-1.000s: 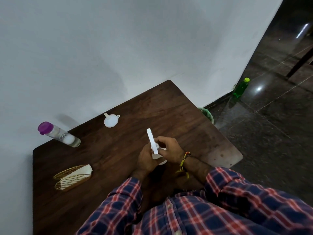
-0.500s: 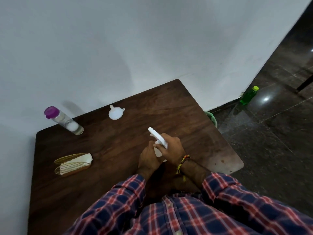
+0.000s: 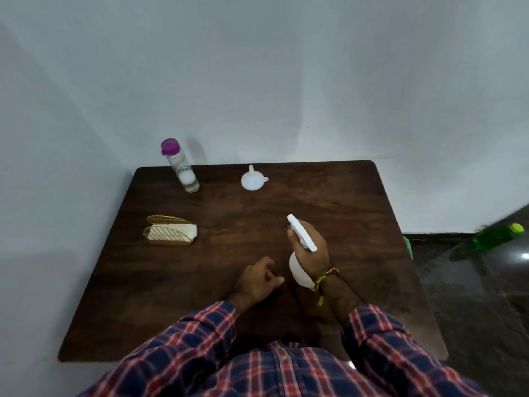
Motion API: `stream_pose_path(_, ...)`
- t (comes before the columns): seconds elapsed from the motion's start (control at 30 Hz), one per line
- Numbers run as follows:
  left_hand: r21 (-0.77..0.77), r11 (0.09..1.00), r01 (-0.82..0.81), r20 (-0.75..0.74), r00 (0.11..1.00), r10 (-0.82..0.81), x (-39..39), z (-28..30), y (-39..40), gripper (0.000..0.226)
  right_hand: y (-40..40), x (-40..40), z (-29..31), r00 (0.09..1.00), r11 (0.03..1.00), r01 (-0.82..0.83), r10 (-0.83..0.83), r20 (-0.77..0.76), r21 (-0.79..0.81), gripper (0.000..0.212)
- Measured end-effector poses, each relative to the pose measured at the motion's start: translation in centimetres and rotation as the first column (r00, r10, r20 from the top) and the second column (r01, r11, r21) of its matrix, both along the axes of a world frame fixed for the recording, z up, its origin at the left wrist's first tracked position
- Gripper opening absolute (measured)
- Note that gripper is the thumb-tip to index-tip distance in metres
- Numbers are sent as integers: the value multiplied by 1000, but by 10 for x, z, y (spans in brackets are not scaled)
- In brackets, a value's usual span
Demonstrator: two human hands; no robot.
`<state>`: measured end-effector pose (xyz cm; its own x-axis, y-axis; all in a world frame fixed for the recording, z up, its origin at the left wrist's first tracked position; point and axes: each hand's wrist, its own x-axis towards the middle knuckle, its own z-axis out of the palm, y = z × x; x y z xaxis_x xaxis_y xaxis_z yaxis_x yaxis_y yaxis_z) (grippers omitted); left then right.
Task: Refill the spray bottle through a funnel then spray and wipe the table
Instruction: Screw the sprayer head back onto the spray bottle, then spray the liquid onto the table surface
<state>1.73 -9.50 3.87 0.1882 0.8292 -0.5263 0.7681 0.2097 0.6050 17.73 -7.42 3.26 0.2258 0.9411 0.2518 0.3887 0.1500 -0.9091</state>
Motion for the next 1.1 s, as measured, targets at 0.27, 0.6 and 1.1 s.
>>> stream_pose_path(0.27, 120, 968, -219, -335, 909, 247, -97, -28, -13, 65, -2, -35, 13, 942, 968, -225, 244, 228, -107, 19)
stream_pose_path(0.6, -270, 963, -11, -448, 886, -115, -131, -34, -6, 100, 12, -79, 21, 941, 821, -7, 199, 274, -572, 46)
stream_pose_path(1.1, -216, 974, -67, -512, 857, -55, -106, -24, 10, 60, -42, -52, 21, 765, 644, 56, 464, 447, -763, 48)
